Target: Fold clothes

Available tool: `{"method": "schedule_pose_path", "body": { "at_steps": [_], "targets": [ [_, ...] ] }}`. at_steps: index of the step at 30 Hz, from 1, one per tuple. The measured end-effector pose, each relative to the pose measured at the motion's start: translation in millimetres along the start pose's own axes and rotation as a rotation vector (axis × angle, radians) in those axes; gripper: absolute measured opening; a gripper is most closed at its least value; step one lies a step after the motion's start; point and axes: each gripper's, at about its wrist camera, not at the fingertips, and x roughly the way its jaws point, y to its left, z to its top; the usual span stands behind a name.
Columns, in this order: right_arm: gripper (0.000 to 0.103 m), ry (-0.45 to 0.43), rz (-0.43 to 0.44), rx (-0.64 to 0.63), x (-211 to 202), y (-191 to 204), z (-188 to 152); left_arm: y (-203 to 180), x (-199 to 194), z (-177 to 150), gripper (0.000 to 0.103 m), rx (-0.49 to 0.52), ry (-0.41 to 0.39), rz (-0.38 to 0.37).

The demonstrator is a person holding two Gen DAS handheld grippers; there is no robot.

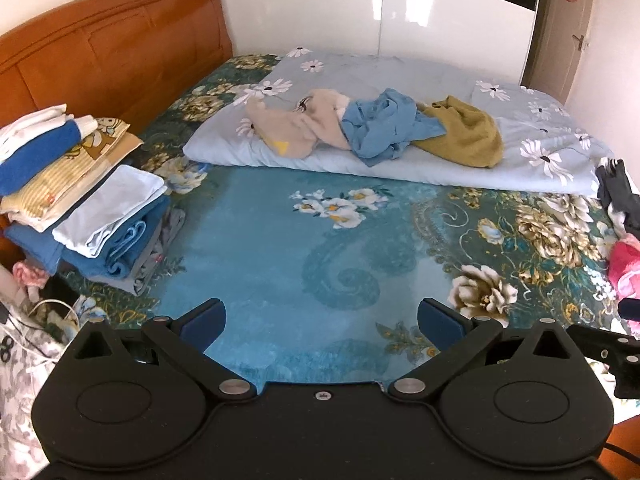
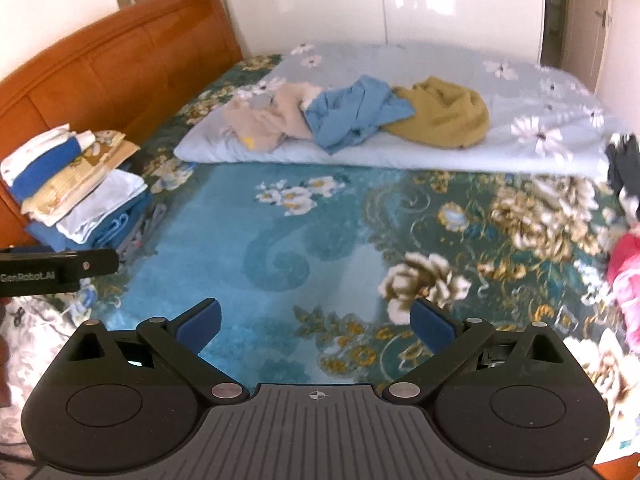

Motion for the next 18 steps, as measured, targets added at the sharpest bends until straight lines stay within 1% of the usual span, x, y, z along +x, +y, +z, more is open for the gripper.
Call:
{"method": "schedule_pose_path", "body": {
  "at_steps": [3, 6, 11, 18],
  "targets": [
    [0.102, -0.013, -0.014, 0.002, -5.5, -2.0, 1.8, -2.8, -5.4, 2.7, 0.101, 0.005, 0.000, 0.011],
    [0.102, -0.002, -0.026, 0.022, -6.7, -6.7, 2.5, -5.9, -8.2, 6.0, 0.101, 0.015, -0.001, 0.029],
    [0.102, -0.003, -0.036, 0.037, -9.8, -14.1, 5.1, -10.7, -10.6, 12.2, 0.101, 0.015, 0.019, 0.017],
    [0.102, -0.007, -0.047, 0.028, -14.2, -22.3, 6.6, -20.0, -11.3, 19.2, 0.101, 0.030, 0.015, 0.015]
  ]
}}
